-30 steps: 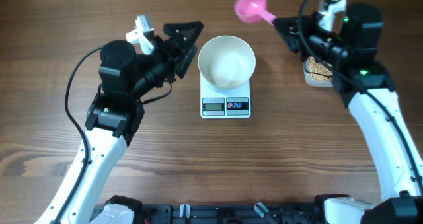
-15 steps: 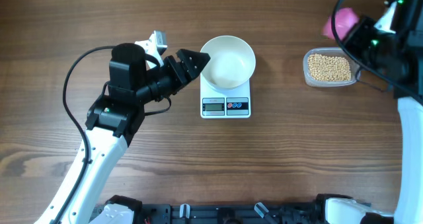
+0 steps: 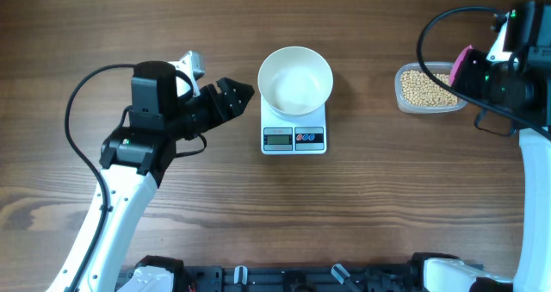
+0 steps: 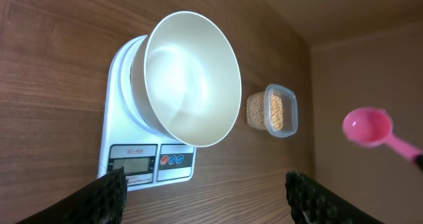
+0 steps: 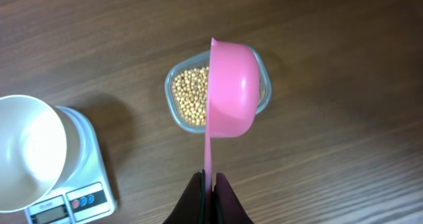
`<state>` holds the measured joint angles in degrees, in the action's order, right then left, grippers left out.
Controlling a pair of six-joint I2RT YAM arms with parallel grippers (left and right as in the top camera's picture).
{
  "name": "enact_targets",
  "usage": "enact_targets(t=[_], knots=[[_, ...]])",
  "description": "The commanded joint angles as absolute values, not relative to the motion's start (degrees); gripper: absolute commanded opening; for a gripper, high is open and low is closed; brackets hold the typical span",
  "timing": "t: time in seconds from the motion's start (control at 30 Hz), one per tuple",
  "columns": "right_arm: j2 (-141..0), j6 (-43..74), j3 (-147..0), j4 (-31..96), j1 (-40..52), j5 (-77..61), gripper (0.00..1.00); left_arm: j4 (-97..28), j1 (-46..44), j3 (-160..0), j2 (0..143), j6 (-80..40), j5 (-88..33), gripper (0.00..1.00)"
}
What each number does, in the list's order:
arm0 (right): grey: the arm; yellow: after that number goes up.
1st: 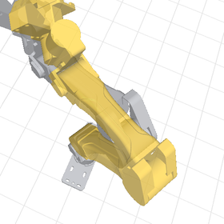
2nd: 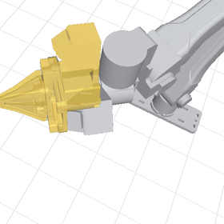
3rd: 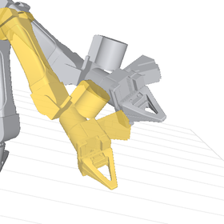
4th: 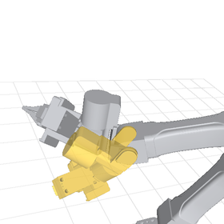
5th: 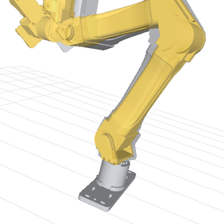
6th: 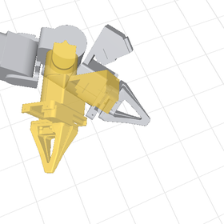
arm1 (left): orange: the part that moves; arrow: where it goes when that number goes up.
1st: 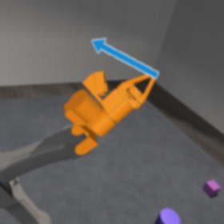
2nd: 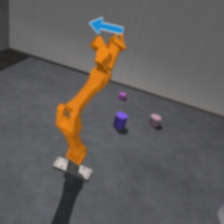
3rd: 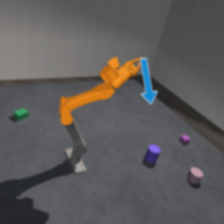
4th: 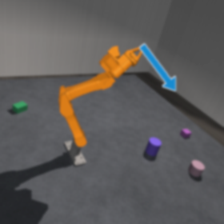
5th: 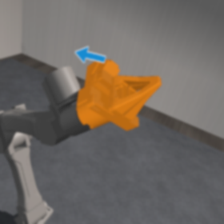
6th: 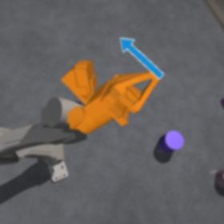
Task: Scoop item into bowl and weigh 150g on scale
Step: 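Carry the scoop with the right gripper over the soybean tub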
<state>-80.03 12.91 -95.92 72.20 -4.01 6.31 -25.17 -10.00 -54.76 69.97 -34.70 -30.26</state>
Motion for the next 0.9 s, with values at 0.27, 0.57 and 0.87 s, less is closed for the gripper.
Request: enact_targets(t=[0.27, 0.57, 0.87], knots=[[-80.40, 8.93, -95.88, 66.78, -4.10, 7.73, 0.04, -25.65, -9.74, -55.09, 70.19, -30.41, -33.04, 1.00], [-80.47, 4.62, -95.88, 64.64, -4.10, 7.25, 0.04, -32.25, -17.30, -55.09, 70.22, -25.67, -32.53, 0.50], [-80.62, -0.30, -95.88, 63.26, -4.82, -0.01, 0.04, -33.34, -31.94, -55.09, 75.20, -25.98, -17.28, 0.24]])
